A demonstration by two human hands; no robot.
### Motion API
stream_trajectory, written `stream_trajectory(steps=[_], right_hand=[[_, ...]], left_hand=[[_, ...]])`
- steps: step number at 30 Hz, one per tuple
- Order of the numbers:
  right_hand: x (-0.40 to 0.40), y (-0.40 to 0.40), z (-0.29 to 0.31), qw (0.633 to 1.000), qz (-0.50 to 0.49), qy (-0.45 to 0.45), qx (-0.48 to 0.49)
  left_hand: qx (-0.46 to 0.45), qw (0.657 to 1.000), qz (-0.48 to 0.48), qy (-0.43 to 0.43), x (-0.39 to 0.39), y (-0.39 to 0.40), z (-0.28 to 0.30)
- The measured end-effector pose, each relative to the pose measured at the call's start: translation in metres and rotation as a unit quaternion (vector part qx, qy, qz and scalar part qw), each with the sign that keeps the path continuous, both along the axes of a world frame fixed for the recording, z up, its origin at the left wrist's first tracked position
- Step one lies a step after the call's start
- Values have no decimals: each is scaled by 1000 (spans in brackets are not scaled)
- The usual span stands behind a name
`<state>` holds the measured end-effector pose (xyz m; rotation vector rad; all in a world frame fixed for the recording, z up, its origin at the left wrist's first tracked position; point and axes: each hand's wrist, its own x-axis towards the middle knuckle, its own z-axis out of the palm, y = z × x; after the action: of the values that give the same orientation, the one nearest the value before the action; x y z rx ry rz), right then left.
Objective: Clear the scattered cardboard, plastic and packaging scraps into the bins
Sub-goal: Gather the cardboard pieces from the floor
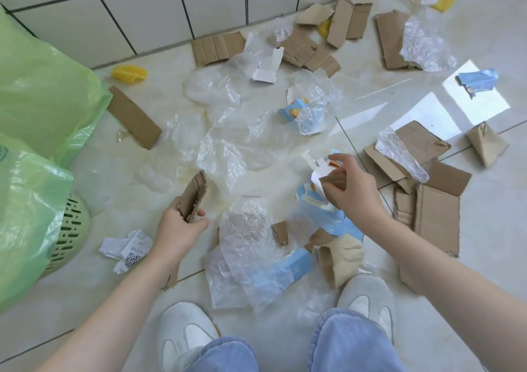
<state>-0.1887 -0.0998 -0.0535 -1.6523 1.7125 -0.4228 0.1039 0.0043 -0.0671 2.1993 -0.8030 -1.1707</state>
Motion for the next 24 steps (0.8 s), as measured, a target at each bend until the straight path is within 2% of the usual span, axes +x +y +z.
stream_trajectory(steps=[2,6,10,13,16,19,24], right_hand=[[6,-2,-3,999,33,-3,31],[9,2,-21,979,129,158,31],[6,12,-24,956,137,256,-35],[2,12,-23,952,107,281,-57],[-5,6,-24,951,87,291,-55],[-12,0,-28,951,90,294,-11],[-15,-2,-36,961,102,257,15]], left_hand=[[29,999,-22,-32,-1,2,-1],[52,994,-69,-60,-16,7,-3],[72,992,-85,-59,-36,11,-1],[82,989,-102,-65,-48,10,-1],[109,991,-68,-24,-48,4,5],[126,990,-35,55,-40,0,14],[89,983,22,158,-26,-2,34]])
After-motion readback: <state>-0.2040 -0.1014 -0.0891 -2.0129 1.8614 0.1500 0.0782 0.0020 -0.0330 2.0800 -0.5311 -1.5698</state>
